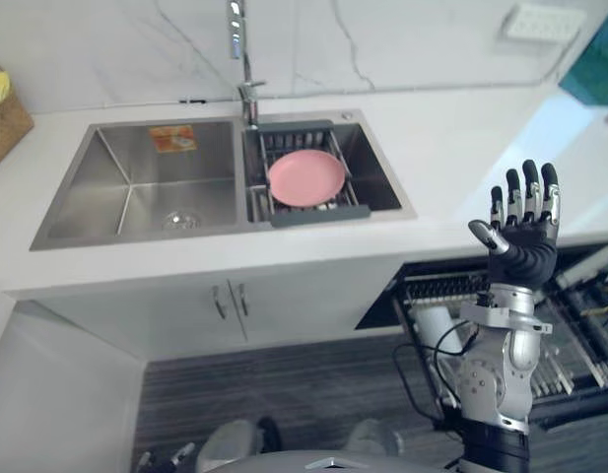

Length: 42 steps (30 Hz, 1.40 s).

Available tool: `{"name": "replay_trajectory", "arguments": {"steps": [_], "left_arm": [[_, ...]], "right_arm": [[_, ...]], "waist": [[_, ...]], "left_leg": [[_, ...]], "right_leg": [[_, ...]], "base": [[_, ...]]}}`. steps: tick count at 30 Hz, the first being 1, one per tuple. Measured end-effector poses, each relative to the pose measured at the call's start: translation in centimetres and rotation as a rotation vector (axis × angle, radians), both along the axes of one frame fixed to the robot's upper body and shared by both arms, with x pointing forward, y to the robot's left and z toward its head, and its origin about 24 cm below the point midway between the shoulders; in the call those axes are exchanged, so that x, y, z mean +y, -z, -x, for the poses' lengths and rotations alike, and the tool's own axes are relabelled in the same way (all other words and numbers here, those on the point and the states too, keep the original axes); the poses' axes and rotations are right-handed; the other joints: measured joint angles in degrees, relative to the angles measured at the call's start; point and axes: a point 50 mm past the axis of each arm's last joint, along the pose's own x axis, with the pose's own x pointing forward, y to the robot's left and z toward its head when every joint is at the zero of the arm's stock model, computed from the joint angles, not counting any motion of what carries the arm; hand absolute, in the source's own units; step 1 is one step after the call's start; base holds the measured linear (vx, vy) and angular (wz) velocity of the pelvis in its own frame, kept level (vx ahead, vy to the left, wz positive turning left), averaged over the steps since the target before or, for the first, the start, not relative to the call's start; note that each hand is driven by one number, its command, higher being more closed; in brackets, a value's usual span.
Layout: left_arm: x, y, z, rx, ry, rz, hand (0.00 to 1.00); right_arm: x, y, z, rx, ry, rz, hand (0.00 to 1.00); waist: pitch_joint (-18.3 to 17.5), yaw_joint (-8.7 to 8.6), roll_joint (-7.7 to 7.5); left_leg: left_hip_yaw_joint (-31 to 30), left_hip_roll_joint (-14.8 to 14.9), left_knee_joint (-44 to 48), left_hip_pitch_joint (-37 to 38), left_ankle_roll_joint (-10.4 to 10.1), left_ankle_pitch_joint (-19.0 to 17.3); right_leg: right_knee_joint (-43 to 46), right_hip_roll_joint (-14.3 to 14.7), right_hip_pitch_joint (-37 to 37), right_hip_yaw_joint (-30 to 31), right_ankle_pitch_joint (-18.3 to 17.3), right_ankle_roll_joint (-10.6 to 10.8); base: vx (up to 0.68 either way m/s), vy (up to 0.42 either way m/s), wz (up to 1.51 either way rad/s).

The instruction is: Walk over to the sink, pick up the cup, carry it to the dishwasher, place the cup inside the dishwasher, then close the dishwasher door

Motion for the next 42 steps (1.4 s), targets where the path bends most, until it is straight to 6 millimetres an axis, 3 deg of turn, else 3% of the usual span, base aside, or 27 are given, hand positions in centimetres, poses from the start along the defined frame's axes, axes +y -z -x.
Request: {"name": "replay_trajectory", "arguments": {"steps": [1, 2, 4, 6, 7, 10, 15, 24, 29, 35, 42], "left_arm": [[0.3, -0.2, -0.6, -0.015, 0.012, -0.01, 0.0], [0.2, -0.2, -1.4, -0.032, 0.03, -0.011, 0.0], [-0.4, -0.4, -2.4, -0.06, 0.063, -0.003, 0.0], [-0.6, -0.3, -2.2, -0.055, 0.076, 0.005, 0.0], [-1.0, -0.1, -1.8, -0.045, 0.071, 0.016, 0.0], [-1.8, 0.1, -1.1, -0.029, 0.059, 0.038, 0.0], [-2.0, 0.1, -1.0, -0.028, 0.078, 0.034, 0.0], [-1.6, 0.1, -0.9, -0.02, 0.117, 0.004, 0.0], [-1.3, 0.2, -0.4, 0.022, 0.138, -0.009, 0.0], [-0.3, 0.4, 0.6, 0.117, 0.114, -0.034, 0.0], [0.3, 0.4, 1.2, 0.146, 0.098, -0.044, 0.0]], "right_arm": [[0.1, -0.7, 0.4, -0.031, 0.007, 0.008, 0.0], [-0.1, -1.1, 0.6, -0.051, 0.019, 0.014, 0.0], [-0.3, -1.1, 0.7, -0.049, 0.032, 0.009, 0.0], [-0.4, -0.8, 0.8, -0.033, 0.035, 0.009, 0.0], [-0.3, -0.8, 0.8, -0.034, 0.033, 0.011, 0.0], [-0.4, -0.9, 0.7, -0.025, 0.029, 0.028, 0.0], [0.0, -0.6, 0.5, 0.012, -0.008, 0.092, 0.0], [1.3, 1.0, -1.1, 0.234, 0.004, 0.486, 0.0], [1.4, 1.7, -2.1, 0.342, 0.076, 0.768, 0.0], [1.4, 0.6, -5.9, 0.408, 0.225, 1.165, 0.0], [1.6, 0.7, -8.7, 0.483, 0.246, 1.412, 0.0]], "waist": [[-0.53, -0.06, -1.01], [-0.59, -0.31, -1.05], [-0.55, -0.76, -0.79], [-0.86, -0.99, -0.39], [-1.57, -0.69, 0.59], [-2.92, -0.51, 2.81], [-3.44, -0.62, 2.65], [-4.57, 0.11, 1.25], [-5.13, 0.54, 0.51], [-5.35, 1.46, -0.01], [-5.47, 3.03, -0.82]], "left_leg": [[-1.19, -0.61, -1.48, 0.9, 1.0, 1.12], [-2.6, -0.65, -1.92, 1.39, 0.88, 1.21], [-4.46, -0.84, -2.23, 1.93, 0.32, 0.91], [-6.11, -1.05, -2.29, 3.58, -1.21, 0.17], [-6.15, -0.74, -2.61, 4.17, -2.42, 0.05], [-6.22, -0.36, -3.99, 4.78, -2.98, 0.29], [-6.39, -0.34, -5.33, 6.29, -3.8, 0.82], [-8.1, 0.13, -7.4, 6.37, -3.59, 1.12], [-9.9, -0.29, -10.59, 6.75, -2.9, 3.76], [-12.56, -0.37, -14.53, 7.25, -3.13, 6.89], [-14.91, -0.42, -15.8, 7.36, -3.16, 8.83]], "right_leg": [[-5.31, 3.49, 0.03, -0.26, -0.27, -0.56], [-10.18, 6.61, 0.43, -0.18, 0.68, -2.07], [-15.38, 9.37, 0.01, 0.58, 4.08, -4.72], [-18.76, 10.11, 2.03, 0.64, 9.86, -5.23], [-21.35, 10.63, 3.69, 0.66, 10.43, -5.17], [-28.04, 12.11, 7.06, 0.53, 13.12, -5.17], [-31.69, 12.84, 9.72, 0.71, 13.89, -5.29], [-33.2, 13.96, 10.1, 0.5, 15.05, -5.65], [-34.09, 13.91, 10.04, -1.02, 16.01, -5.9], [-34.74, 13.92, 10.17, -3.9, 16.6, -6.48], [-34.75, 13.88, 10.4, -5.79, 16.78, -6.75]], "base": [[0.29, 0.009, 0.5], [0.34, -0.008, 0.55], [0.27, -0.017, 0.54], [0.22, -0.007, 0.41], [0.23, -0.001, 0.17], [0.19, -0.016, -0.02], [0.05, -0.028, -0.02], [-0.05, -0.002, 0.04], [-0.08, -0.003, 0.18], [-0.08, -0.006, 0.21], [-0.01, 0.009, 0.19]]}}
